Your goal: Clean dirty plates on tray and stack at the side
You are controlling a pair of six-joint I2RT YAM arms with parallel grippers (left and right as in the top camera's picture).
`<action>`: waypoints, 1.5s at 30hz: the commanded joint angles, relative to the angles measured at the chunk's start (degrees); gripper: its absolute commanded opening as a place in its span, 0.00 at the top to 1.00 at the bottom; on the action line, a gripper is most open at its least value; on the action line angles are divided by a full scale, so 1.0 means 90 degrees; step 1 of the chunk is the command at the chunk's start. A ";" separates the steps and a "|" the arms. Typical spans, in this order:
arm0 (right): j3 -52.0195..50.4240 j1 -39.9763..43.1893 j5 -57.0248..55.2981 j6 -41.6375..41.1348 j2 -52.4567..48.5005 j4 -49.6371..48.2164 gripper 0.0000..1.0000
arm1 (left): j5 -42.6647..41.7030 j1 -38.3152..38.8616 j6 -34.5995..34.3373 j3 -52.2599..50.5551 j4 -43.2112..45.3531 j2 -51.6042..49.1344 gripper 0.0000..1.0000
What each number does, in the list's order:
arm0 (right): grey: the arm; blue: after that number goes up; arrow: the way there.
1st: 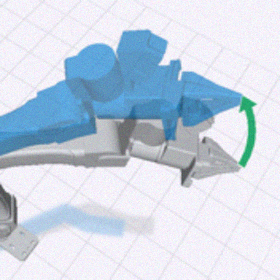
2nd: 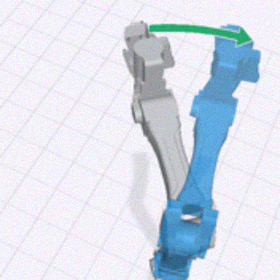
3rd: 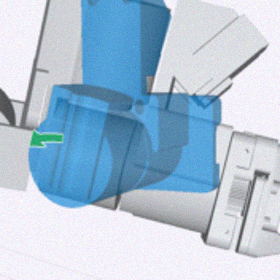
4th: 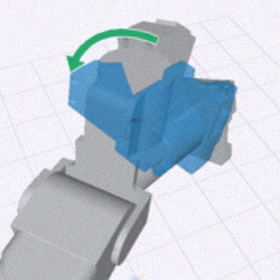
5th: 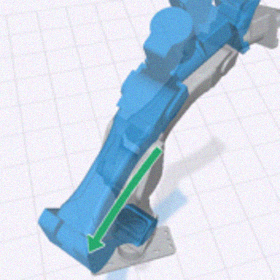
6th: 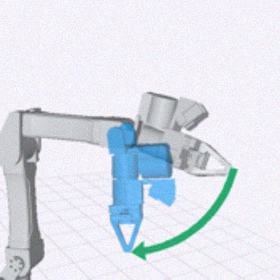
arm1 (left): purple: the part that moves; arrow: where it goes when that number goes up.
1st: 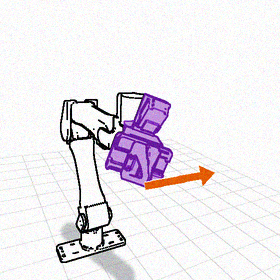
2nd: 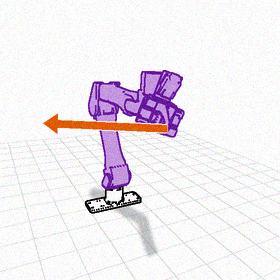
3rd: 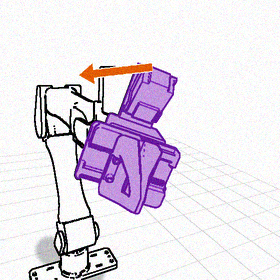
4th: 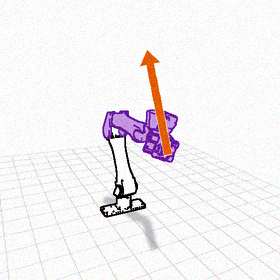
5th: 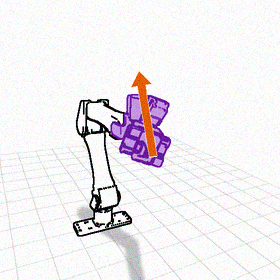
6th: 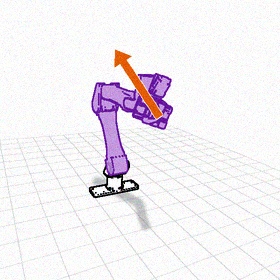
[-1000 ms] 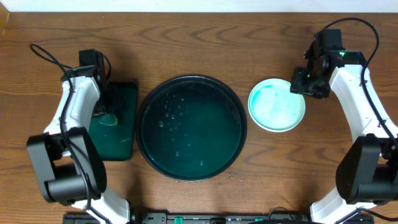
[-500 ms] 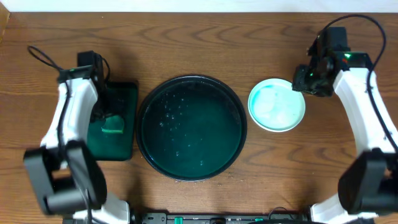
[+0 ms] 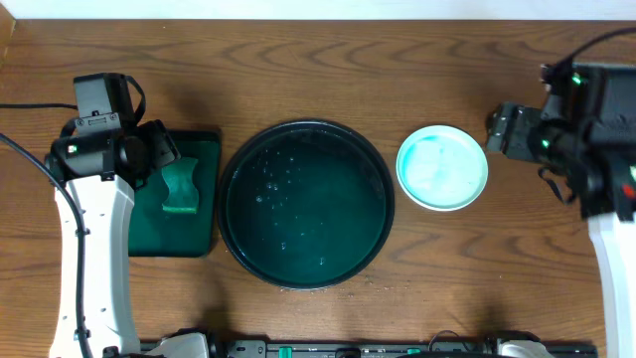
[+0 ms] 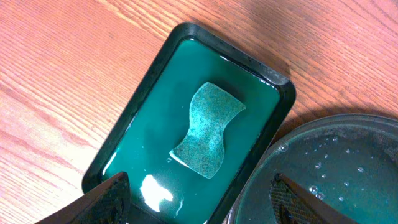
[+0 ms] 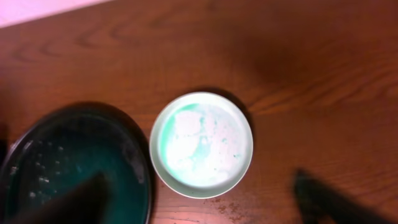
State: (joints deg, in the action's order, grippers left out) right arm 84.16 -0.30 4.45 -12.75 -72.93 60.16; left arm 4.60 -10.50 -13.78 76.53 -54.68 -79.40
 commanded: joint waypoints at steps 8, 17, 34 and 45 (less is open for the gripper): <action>0.0114 -0.0051 0.0015 0.0017 0.1843 0.1003 0.01 | -0.0015 -0.0017 -0.0126 0.0066 -0.0019 -0.0002 0.27; 0.0112 -0.0051 -0.0986 0.0022 0.2327 0.1620 0.01 | -0.0012 -0.0017 -0.0124 0.0063 -0.0019 -0.0002 0.27; -0.4510 0.0238 -0.0877 0.1360 0.5566 -0.3606 0.01 | -0.0012 -0.0017 -0.0126 0.0066 -0.0019 -0.0002 0.27; -0.7696 0.0236 -0.0291 0.1353 0.7198 -0.6574 0.01 | -0.0015 -0.0017 -0.0124 0.0063 -0.0017 -0.0002 0.27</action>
State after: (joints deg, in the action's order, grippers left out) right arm 18.87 0.30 -0.49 -1.58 -11.03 2.52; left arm 4.58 -10.50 -13.98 76.53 -54.74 -79.40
